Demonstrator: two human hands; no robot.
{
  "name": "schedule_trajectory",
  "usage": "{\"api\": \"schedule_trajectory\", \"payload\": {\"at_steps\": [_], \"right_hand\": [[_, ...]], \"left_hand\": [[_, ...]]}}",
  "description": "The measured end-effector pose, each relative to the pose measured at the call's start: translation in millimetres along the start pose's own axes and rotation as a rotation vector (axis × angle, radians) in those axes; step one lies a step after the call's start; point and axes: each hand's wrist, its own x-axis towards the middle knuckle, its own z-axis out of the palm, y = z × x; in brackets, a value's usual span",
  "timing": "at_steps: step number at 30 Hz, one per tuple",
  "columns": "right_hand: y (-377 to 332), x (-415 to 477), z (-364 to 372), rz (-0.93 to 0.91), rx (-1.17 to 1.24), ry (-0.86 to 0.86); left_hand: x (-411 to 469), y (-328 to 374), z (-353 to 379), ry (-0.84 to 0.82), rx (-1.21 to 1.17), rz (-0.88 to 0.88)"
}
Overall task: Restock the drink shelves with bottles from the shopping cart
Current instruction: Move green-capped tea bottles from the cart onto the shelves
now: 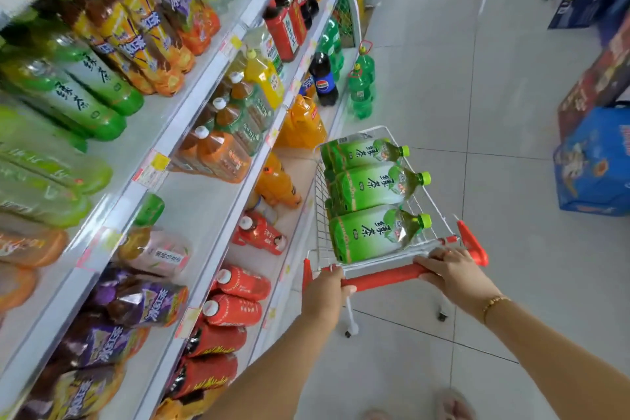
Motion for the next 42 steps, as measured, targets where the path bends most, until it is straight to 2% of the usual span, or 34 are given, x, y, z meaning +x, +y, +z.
{"api": "schedule_trajectory", "payload": {"at_steps": [5,7,12,15,16,17,20,21,22,25,28,31,34,37,42], "right_hand": [[83,60,-44,-0.103,0.006,-0.038],[119,80,-58,-0.075,0.026,-0.097],[181,129,-83,0.103,0.005,-0.255],[186,158,-92,0.289,0.017,-0.306],[182,166,-92,0.377,0.037,-0.316],[174,173,-92,0.452,0.052,-0.311],[150,191,-89,0.735,0.136,-0.230],[143,197,-88,0.850,0.207,-0.245],[139,204,-86,0.942,0.316,-0.265],[139,218,-80,1.170,0.654,-0.272],[142,223,-79,1.238,0.748,-0.242],[134,224,-78,1.313,0.932,-0.064],[126,214,-71,1.253,1.038,0.124],[122,211,-72,1.150,1.121,0.222],[126,225,-80,1.125,1.250,0.214]], "left_hand": [[57,76,-6,-0.047,0.094,0.000],[80,108,-11,-0.112,0.096,-0.026],[130,177,-23,-0.279,-0.138,-0.012],[154,199,-36,-0.422,-0.123,0.095],[165,201,-46,-0.422,-0.145,0.100],[178,204,-61,-0.342,-0.198,0.066],[235,202,-111,0.171,-0.287,-0.079],[256,202,-126,0.220,-0.273,-0.093],[277,203,-136,0.169,-0.246,-0.100],[318,218,-149,-0.165,-0.185,-0.101],[341,228,-147,-0.363,-0.155,-0.126],[360,225,-145,-0.449,-0.213,-0.231],[366,215,-143,-0.515,-0.300,-0.263],[366,200,-145,-0.504,-0.293,-0.252],[345,167,-149,-0.346,-0.317,-0.259]]}}
